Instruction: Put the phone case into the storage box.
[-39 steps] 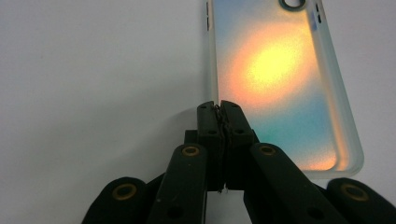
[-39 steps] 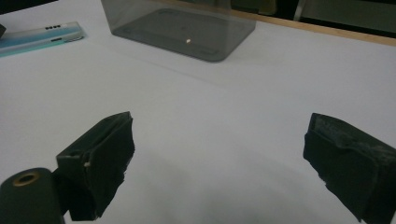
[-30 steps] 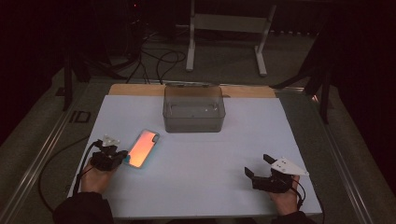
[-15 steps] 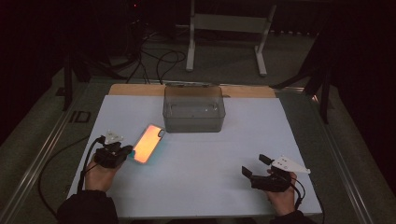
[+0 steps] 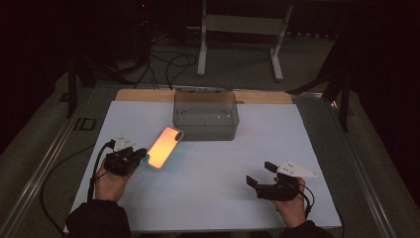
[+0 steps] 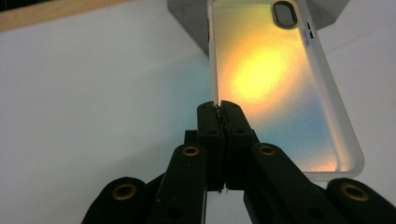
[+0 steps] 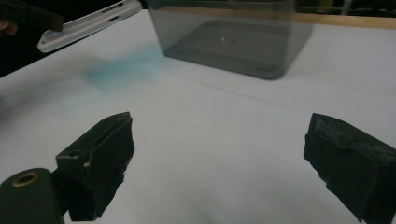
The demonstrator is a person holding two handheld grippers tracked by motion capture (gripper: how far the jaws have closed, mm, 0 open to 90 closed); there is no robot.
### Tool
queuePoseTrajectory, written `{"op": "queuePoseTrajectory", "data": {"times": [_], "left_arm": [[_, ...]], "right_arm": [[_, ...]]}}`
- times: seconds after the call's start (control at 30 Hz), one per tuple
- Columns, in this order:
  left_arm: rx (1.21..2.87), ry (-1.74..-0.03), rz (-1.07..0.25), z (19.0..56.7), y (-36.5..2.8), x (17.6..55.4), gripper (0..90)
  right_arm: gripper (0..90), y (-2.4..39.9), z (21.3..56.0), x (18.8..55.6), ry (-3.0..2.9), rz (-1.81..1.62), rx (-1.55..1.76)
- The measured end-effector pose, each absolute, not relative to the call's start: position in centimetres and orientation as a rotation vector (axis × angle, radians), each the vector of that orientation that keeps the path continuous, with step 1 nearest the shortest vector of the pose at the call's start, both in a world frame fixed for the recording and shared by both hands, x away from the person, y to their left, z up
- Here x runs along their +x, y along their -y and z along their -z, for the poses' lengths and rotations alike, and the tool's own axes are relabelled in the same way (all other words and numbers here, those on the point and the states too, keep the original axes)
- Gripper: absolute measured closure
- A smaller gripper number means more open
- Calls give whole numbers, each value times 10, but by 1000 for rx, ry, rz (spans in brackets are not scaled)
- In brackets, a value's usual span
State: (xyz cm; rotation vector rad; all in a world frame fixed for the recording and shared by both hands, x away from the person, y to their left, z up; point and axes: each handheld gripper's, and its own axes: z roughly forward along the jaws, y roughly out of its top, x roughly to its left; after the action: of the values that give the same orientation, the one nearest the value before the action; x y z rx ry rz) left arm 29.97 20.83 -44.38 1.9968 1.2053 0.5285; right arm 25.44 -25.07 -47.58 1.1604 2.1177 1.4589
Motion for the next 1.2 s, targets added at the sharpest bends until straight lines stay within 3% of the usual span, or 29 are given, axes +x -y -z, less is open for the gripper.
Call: {"op": "queuePoseTrajectory", "data": {"times": [1.2], "left_arm": [[1950,-1079,-490,439,-152,304,894]], "right_arm": [[86,125,460,301,-2299,-1732,1110]]}}
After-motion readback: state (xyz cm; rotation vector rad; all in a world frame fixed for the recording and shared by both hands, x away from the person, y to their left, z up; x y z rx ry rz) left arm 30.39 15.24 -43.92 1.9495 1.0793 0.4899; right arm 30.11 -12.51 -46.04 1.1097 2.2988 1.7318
